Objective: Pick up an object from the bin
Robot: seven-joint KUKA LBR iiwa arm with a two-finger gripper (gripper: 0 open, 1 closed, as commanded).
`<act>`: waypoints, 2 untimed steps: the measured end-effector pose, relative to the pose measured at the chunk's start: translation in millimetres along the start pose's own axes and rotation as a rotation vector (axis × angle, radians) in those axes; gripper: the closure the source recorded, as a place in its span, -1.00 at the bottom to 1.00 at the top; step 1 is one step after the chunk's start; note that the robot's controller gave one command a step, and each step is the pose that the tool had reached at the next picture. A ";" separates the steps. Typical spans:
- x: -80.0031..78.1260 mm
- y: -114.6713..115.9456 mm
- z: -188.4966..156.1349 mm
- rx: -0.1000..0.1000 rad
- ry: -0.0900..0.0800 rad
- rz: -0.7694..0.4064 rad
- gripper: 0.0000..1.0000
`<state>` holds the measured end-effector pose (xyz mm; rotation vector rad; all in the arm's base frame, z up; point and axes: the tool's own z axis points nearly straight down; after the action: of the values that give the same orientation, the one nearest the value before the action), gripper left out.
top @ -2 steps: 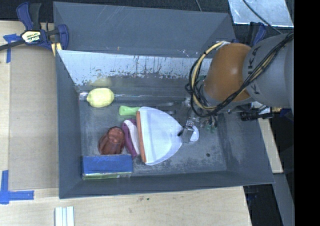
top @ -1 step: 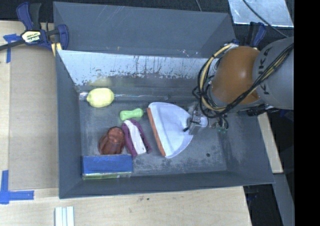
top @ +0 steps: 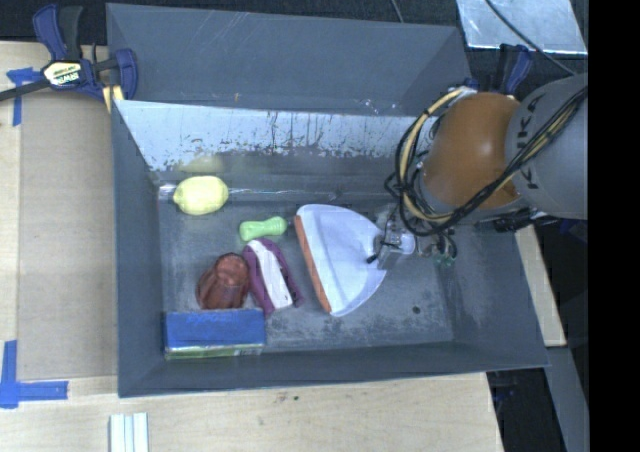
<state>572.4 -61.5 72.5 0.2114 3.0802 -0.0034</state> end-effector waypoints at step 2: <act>7.4 0.1 -45.8 0.000 0.000 0.005 1.00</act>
Offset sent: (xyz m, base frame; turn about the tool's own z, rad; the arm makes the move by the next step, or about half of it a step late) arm -0.0093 0.0033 0.0259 0.0113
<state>562.6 -60.0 117.8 0.2191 3.0796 -0.0036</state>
